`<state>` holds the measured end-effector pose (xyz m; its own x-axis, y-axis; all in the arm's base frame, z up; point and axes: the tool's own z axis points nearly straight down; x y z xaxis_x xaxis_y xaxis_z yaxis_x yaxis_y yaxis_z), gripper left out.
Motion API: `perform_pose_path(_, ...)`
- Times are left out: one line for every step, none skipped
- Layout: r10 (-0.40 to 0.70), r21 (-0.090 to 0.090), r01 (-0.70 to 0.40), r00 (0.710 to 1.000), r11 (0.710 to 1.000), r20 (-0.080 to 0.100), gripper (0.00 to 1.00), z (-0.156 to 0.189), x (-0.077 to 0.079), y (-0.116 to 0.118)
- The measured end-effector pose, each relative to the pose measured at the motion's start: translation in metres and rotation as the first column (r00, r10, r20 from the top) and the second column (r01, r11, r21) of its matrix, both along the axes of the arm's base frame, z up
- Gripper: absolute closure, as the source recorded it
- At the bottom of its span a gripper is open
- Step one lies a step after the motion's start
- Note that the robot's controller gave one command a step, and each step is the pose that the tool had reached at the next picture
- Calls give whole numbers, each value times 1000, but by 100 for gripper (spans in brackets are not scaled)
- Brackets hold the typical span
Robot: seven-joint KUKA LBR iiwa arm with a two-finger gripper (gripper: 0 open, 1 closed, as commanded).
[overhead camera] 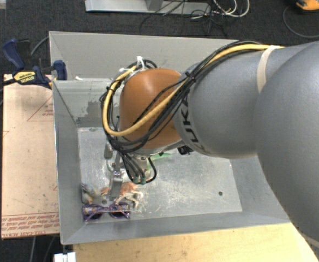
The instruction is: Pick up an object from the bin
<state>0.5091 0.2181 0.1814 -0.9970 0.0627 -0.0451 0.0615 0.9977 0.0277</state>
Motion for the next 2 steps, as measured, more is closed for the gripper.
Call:
perform_pose_path(0,0,0,1000,1000,0,0,0,0,0)
perform_pose_path(190,-7,-190,982,982,10,0,-56,-20,-8)
